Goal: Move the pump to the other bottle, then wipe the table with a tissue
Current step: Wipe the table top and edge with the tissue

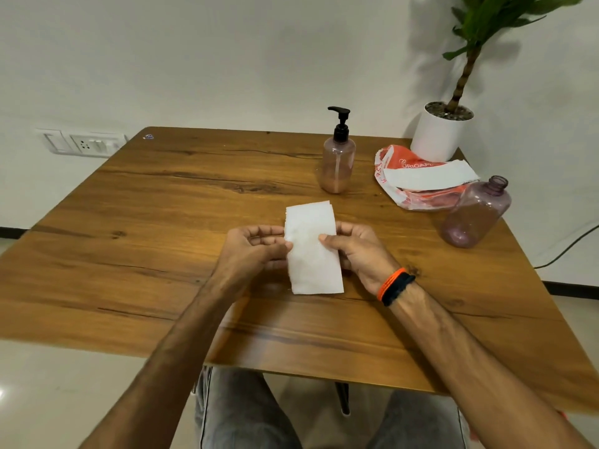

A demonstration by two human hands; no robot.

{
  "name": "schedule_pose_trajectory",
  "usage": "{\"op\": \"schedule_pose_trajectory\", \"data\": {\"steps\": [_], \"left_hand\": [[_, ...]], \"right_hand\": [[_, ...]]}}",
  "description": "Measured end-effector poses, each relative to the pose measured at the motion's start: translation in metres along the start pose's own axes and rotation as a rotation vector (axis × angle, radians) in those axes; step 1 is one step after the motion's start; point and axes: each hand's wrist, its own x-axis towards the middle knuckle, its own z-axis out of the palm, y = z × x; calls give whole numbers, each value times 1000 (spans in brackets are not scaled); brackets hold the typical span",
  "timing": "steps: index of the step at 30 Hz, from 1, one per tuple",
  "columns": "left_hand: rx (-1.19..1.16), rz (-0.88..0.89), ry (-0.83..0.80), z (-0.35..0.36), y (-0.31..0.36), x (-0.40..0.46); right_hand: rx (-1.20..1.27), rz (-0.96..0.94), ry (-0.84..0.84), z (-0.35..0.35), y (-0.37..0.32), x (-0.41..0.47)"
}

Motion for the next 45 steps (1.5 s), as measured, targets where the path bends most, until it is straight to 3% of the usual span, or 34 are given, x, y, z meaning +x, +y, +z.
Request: {"op": "schedule_pose_trajectory", "data": {"steps": [19,23,26,30,32,34,36,38,40,42,45], "left_hand": [[-79,51,36,4,-1,1],[-37,74,41,4,-2,0],[-14,108,78,6,0,-1],[-4,154,56,7,0,0],[19,181,51,5,-1,1],[56,201,62,1,-4,4],[198,247,115,-7,-10,8],[537,371,198,-19,-17,11],[800,482,231,-31,-24,13],[944,489,193,-39,-32,18],[1024,460,160,-44,-42,20]], "right_hand": [[-21,-173,-102,-13,2,0],[-149,-266,-24,-11,5,2],[-87,-158,16,-8,5,5],[0,30,-127,-7,3,5],[25,50,-179,-6,2,6],[0,18,-108,-6,-1,9],[-191,-98,69,-7,-6,14],[-548,-321,297,-8,-11,20],[-824,-551,392,-8,-14,24],[-1038,-599,293,-7,-12,31],[-1294,-424,78,-3,-1,41]]}}
